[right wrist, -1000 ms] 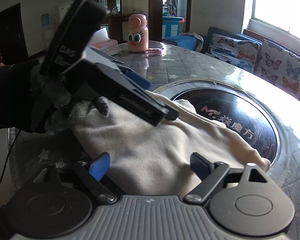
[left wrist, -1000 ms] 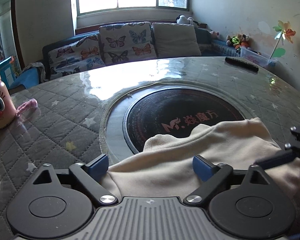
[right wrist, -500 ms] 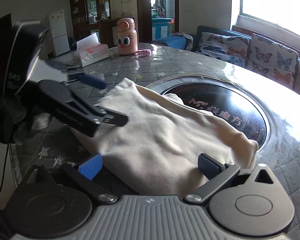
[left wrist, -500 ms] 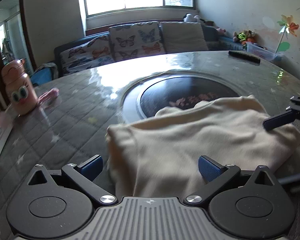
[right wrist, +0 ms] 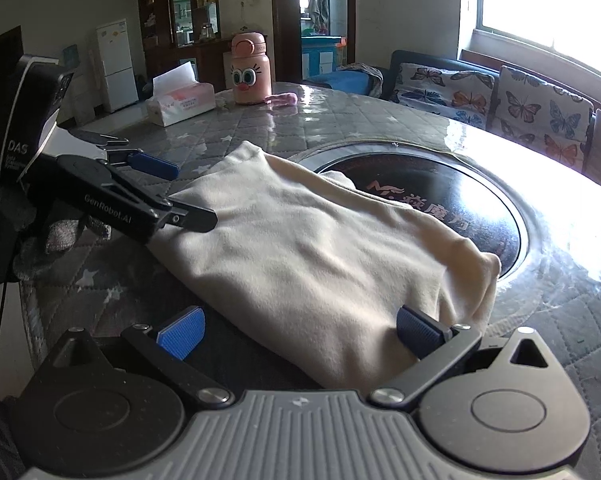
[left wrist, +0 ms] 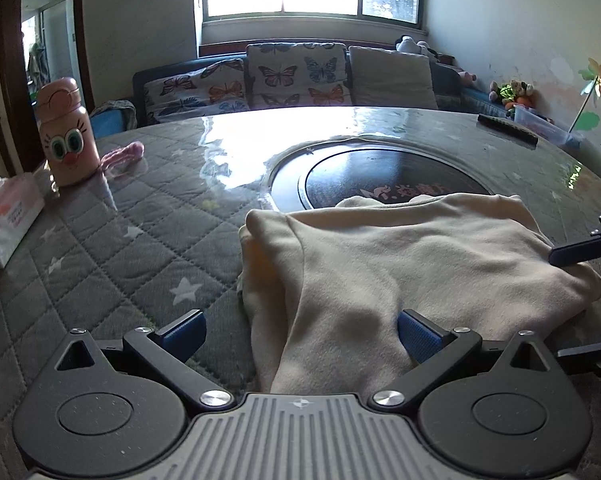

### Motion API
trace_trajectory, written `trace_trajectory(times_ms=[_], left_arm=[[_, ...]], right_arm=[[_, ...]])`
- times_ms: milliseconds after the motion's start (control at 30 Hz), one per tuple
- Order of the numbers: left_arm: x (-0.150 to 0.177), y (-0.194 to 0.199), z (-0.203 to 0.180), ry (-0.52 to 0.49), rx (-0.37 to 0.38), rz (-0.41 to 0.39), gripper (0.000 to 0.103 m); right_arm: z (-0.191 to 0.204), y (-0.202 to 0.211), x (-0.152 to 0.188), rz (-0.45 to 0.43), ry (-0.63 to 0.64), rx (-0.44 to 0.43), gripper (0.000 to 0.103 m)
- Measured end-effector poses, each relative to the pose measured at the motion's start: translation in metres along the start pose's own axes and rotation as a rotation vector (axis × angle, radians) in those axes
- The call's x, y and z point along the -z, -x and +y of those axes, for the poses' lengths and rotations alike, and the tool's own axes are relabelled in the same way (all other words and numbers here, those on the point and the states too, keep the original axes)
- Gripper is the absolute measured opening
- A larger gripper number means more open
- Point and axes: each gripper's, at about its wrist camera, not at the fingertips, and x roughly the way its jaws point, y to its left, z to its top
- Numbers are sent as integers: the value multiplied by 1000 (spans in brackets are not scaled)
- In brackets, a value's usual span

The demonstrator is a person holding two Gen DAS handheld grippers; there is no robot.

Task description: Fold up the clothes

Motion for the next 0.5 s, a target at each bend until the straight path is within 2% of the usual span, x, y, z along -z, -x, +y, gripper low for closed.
trace_trajectory(times_ms=[367,500], left_arm=[[-2,15,6,33,-33,-32,103],[3,12,11,50,-55,-9,103]], right_arm=[[0,18,0,-60,-30,-32,103],[0,12,4,-35,-37,-36,103]])
